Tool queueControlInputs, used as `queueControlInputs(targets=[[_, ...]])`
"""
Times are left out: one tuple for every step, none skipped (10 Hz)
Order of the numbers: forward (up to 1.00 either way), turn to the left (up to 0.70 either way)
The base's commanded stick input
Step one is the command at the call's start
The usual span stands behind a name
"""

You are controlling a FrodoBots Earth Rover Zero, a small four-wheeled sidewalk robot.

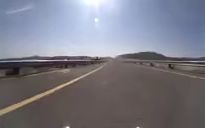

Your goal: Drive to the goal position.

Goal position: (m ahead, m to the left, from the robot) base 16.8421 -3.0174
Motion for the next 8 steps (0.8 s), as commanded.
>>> queueControlInputs(targets=[[0.70, 0.00], [0.70, 0.00], [0.70, 0.00], [0.70, 0.00], [0.70, -0.18], [0.70, -0.05], [0.70, 0.00], [0.70, 0.00]])
